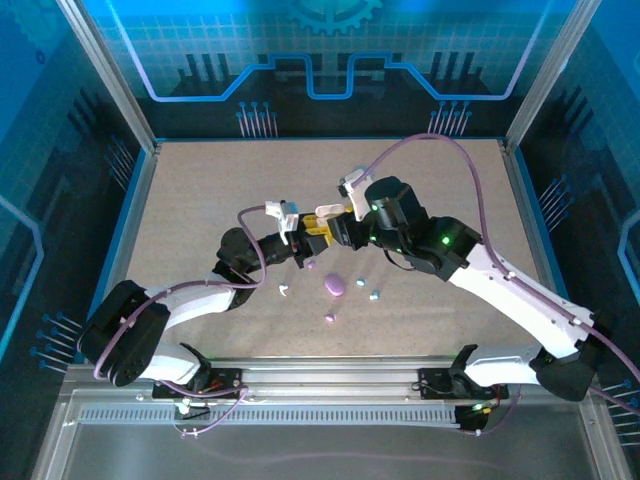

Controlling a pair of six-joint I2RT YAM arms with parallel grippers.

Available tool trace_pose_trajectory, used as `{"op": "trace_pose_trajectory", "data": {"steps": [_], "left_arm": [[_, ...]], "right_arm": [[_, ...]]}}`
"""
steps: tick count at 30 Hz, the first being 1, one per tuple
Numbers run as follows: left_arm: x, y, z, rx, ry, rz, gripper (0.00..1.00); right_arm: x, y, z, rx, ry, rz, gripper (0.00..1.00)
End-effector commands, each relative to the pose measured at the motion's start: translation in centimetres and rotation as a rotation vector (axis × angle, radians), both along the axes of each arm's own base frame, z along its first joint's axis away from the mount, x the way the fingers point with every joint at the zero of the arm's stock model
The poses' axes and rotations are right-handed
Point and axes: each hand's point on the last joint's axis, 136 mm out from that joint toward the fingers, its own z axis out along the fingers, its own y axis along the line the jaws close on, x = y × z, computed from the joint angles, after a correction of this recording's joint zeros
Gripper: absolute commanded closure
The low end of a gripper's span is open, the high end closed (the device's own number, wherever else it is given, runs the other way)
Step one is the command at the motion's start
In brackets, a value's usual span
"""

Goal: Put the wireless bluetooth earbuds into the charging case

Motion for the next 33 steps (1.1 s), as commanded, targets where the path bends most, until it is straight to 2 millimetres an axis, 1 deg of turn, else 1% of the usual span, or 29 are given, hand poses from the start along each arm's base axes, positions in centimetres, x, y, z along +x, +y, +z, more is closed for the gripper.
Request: {"op": "trace_pose_trajectory", "data": {"steps": [1, 2, 5, 11, 14, 16, 18, 21, 27, 30, 33], "left_arm": [[-1.2, 0.0, 2.4, -0.022, -0.108, -0.019, 0.81], [-1.2, 0.0, 2.3, -0.019, -0.11, -0.021, 0.81], [-1.2, 0.1, 2.2, -0.016, -0.114, -0.019, 0.81], [-1.4, 0.0, 2.2, -0.011, -0.128, -0.023, 0.81], [-1.4, 0.1, 2.1, -0.008, -0.134, -0.02, 0.81], [-1.5, 0.1, 2.2, -0.007, -0.138, -0.019, 0.81], [-1.5, 0.1, 2.3, -0.007, -0.143, -0.02, 0.81], [-1.5, 0.2, 2.3, -0.007, -0.146, -0.019, 0.81], [-1.6, 0.2, 2.5, -0.009, -0.152, -0.016, 0.81], [-1.6, 0.2, 2.5, -0.009, -0.154, -0.016, 0.81], [-1.5, 0.3, 2.5, -0.006, -0.154, -0.011, 0.81]], "right_arm": [[-0.9, 0.2, 2.0, 0.075, 0.003, 0.022, 0.46], [-1.0, 0.2, 2.4, 0.094, 0.008, 0.024, 0.45], [-0.8, -0.2, 3.2, 0.138, 0.024, 0.002, 0.36], [-0.7, -1.0, 4.3, 0.231, 0.065, -0.018, 0.32], [-0.4, -1.6, 4.6, 0.263, 0.084, -0.038, 0.35], [-0.1, -2.0, 4.2, 0.261, 0.101, -0.058, 0.41], [0.3, -2.4, 3.4, 0.248, 0.131, -0.086, 0.47], [0.5, -2.4, 2.1, 0.227, 0.179, -0.089, 0.53], [0.7, -1.8, 0.1, 0.181, 0.252, -0.076, 0.55], [0.7, -1.5, -0.2, 0.177, 0.264, -0.065, 0.55], [0.8, -1.6, 0.1, 0.18, 0.257, -0.07, 0.54]]}}
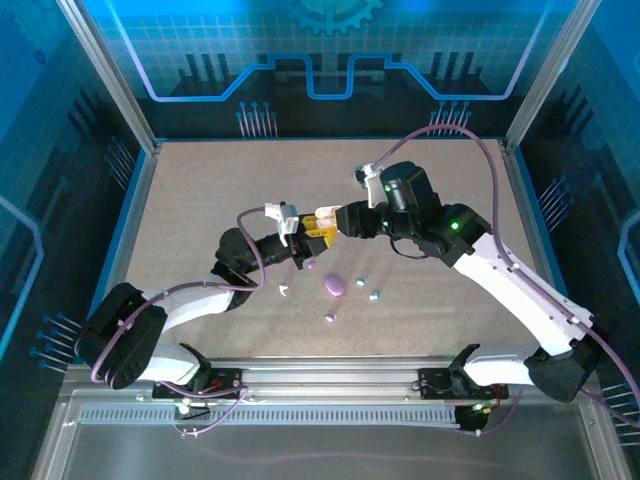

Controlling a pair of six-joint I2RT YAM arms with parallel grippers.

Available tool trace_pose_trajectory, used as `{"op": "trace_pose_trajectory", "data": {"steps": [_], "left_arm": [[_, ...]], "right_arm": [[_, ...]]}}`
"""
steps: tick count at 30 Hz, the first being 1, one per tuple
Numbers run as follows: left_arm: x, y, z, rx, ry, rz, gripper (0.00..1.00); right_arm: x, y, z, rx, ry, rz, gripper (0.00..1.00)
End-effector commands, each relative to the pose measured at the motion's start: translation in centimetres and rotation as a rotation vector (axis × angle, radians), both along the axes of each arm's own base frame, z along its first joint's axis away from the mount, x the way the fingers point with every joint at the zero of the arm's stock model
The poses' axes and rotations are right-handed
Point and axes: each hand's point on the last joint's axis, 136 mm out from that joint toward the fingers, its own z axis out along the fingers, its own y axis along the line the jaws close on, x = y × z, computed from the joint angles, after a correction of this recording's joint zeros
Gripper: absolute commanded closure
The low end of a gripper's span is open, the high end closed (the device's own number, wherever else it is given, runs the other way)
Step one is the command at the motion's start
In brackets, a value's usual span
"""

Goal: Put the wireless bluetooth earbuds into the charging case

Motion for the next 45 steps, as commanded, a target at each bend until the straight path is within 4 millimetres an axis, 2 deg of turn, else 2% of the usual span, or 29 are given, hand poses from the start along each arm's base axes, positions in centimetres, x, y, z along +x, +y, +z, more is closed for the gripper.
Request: {"op": "trace_pose_trajectory", "data": {"steps": [1, 6, 9, 11, 15, 17, 21, 30, 35, 41, 45], "left_arm": [[-1.0, 0.3, 2.2, -0.026, -0.104, -0.003, 0.81], [-0.7, 0.6, 1.5, -0.011, -0.098, 0.034, 0.81], [-0.3, 1.2, 1.0, -0.006, -0.089, 0.072, 0.81], [-0.3, 1.6, 0.8, -0.004, -0.087, 0.087, 0.81], [0.0, 2.9, 0.6, -0.005, -0.08, 0.123, 0.8], [0.5, 4.1, 0.5, -0.003, -0.07, 0.155, 0.8], [1.4, 6.4, 0.4, 0.001, -0.049, 0.216, 0.8], [5.0, 13.4, 0.0, 0.018, 0.022, 0.433, 0.81], [6.6, 17.4, 0.1, -0.003, 0.046, 0.547, 0.8], [7.2, 20.4, 0.3, -0.019, 0.045, 0.632, 0.81], [7.2, 20.8, 0.3, -0.017, 0.044, 0.645, 0.81]], "right_arm": [[0.0, -0.4, 1.0, 0.012, 0.004, -0.011, 0.54], [0.1, -1.0, 4.1, 0.077, -0.077, -0.035, 0.48], [0.4, -2.3, 5.8, 0.095, -0.117, -0.084, 0.45], [0.9, -3.6, 6.0, 0.101, -0.112, -0.138, 0.44], [1.9, -6.0, 4.1, 0.109, -0.028, -0.237, 0.44], [2.2, -6.9, 2.2, 0.097, 0.033, -0.278, 0.44], [2.6, -7.1, -1.6, 0.045, 0.147, -0.298, 0.44], [2.2, -1.4, -10.4, -0.072, 0.379, -0.166, 0.5], [1.1, 3.7, -15.8, -0.173, 0.465, -0.088, 0.51], [-0.6, 9.5, -21.2, -0.275, 0.535, -0.003, 0.52], [-1.6, 12.3, -23.4, -0.348, 0.546, 0.04, 0.51]]}}
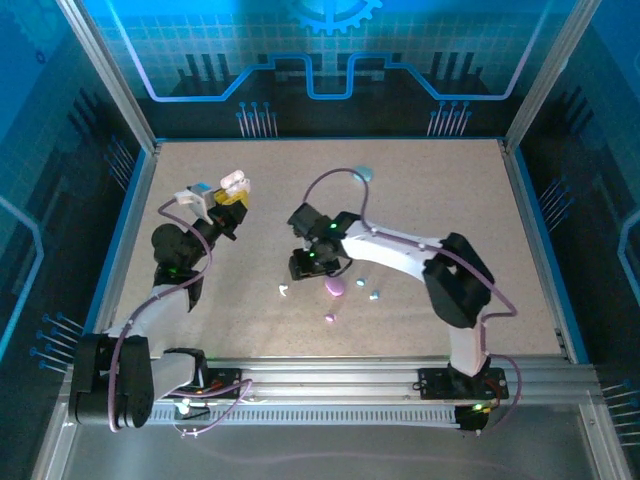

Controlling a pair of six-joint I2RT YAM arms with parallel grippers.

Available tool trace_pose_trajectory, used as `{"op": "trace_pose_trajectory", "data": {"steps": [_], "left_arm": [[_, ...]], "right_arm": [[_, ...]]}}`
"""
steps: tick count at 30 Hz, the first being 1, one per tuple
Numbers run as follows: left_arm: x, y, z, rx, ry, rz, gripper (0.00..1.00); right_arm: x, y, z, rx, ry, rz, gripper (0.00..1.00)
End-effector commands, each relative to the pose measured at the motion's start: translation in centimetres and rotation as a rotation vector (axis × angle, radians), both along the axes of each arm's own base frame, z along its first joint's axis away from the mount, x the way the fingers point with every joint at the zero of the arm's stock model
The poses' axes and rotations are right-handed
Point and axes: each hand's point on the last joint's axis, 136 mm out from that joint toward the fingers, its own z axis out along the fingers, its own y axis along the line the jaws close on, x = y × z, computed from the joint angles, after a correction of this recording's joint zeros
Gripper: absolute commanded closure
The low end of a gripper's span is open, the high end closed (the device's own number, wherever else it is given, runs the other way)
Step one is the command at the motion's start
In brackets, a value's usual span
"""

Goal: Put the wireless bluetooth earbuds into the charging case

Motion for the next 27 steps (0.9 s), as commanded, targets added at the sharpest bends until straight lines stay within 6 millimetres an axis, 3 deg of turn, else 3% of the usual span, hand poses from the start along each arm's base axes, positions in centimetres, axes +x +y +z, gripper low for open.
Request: {"op": "trace_pose_trajectory", "data": {"steps": [1, 9, 27], "left_arm": [[-0.4, 0.5, 0.8, -0.006, -0.031, 0.02, 0.81], [-0.4, 1.2, 0.9, 0.003, -0.043, 0.055, 0.81], [-0.4, 1.4, 0.8, 0.008, -0.044, 0.06, 0.81]], "right_arm": [[-0.4, 2.2, -0.4, -0.039, -0.009, 0.021, 0.5], [-0.9, 4.4, -2.5, -0.118, -0.008, 0.054, 0.5], [-1.3, 5.6, -5.8, -0.179, 0.06, 0.064, 0.56]]}}
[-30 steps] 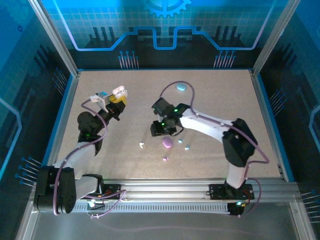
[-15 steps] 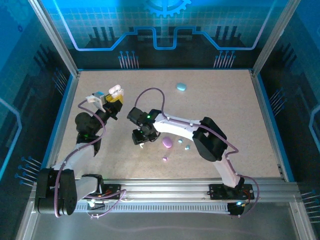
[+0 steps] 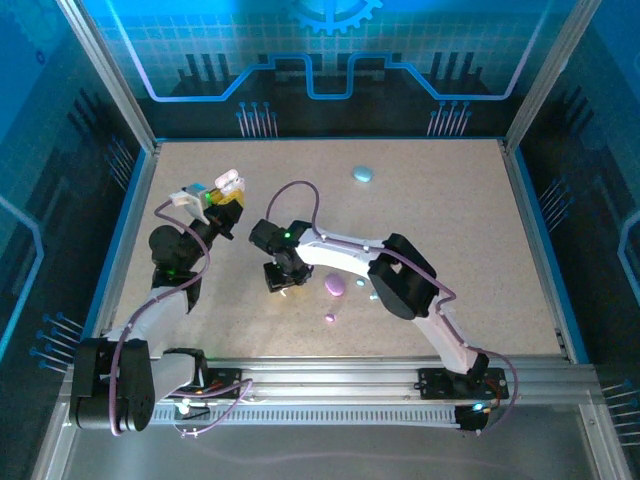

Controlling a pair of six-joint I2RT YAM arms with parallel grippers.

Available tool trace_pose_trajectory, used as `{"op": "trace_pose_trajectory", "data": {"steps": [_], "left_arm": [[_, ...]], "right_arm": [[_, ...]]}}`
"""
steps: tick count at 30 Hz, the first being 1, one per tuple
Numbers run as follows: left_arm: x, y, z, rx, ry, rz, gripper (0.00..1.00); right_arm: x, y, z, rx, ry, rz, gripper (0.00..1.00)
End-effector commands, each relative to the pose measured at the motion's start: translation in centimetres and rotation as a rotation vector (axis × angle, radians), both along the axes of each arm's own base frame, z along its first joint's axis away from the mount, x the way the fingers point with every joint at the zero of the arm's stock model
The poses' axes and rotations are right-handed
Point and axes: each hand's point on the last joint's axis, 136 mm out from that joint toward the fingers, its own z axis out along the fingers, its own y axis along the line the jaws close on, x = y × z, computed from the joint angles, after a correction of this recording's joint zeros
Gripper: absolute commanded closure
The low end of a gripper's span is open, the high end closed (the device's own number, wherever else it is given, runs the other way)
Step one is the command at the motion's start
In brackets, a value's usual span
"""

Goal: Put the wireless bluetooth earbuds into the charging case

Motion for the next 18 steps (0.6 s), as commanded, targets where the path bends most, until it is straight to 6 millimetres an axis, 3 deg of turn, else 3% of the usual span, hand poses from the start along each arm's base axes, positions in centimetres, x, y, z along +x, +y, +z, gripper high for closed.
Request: {"op": "trace_pose_trajectory", "data": {"steps": [1, 4, 6, 12, 18], "left_arm": [[-0.5, 0.4, 0.7, 0.015, -0.041, 0.014, 0.8], [-0.5, 0.3, 0.7, 0.016, -0.041, 0.012, 0.8], [-0.5, 0.3, 0.7, 0.017, -0.042, 0.013, 0.8], [-0.5, 0.3, 0.7, 0.015, -0.041, 0.009, 0.8], [-0.6, 0.2, 0.7, 0.011, -0.037, 0.001, 0.8]], "right_arm": [[-1.0, 0.1, -0.6, -0.041, 0.028, 0.003, 0.57], [-1.0, 0.2, -0.3, -0.044, 0.024, 0.002, 0.58], [-1.1, 0.0, -1.6, -0.072, 0.033, 0.004, 0.59], [-1.0, -0.8, -2.0, -0.116, 0.023, 0.003, 0.64], [-0.7, -2.0, -1.0, -0.157, -0.014, 0.021, 0.66]]}}
